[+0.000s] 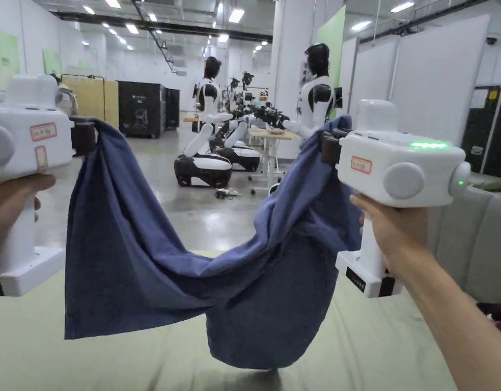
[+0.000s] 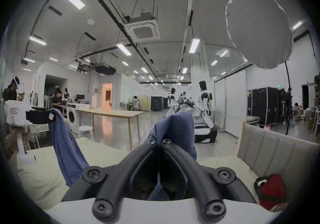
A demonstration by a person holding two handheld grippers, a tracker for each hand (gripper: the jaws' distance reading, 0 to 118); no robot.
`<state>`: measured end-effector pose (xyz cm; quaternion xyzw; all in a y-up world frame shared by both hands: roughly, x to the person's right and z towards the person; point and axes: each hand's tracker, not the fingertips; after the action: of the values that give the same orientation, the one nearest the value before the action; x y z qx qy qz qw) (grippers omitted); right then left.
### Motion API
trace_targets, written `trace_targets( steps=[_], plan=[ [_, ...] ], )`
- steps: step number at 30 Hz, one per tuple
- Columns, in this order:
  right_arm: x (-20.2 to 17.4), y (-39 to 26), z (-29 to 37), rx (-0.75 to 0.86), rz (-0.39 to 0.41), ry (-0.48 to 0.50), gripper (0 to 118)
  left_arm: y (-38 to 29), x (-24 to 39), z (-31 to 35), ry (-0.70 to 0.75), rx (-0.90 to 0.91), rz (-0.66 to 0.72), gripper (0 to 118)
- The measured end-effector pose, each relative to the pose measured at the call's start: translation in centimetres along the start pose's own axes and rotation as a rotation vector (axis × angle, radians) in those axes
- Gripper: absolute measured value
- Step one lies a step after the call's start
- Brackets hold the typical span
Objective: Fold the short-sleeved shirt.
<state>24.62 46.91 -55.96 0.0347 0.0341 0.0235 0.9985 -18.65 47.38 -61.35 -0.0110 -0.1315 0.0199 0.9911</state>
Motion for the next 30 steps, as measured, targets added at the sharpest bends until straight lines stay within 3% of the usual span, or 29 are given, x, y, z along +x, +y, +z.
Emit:
trace_targets(
  steps=[14, 19, 24, 30],
  plan=[
    [-1.0, 10.4, -10.4, 0.058, -0.003, -0.06, 0, 9.3, -1.8, -7.4, 0.066, 0.064, -0.028, 6],
    [-0.9, 9.6, -11.7, 0.058, 0.02, -0.066, 0, 7.5, -2.0, -9.0, 0.069, 0.051, -0.043, 6],
    [-0.7, 7.3, -11.7, 0.053, -0.007, -0.052, 0, 4.1, -2.9, -9.7, 0.062, 0.012, -0.023, 6],
    [-1.3, -0.6, -11.2, -0.02, 0.002, -0.038, 0, -5.0, -3.7, -9.4, 0.052, -0.077, 0.004, 6]
  ],
)
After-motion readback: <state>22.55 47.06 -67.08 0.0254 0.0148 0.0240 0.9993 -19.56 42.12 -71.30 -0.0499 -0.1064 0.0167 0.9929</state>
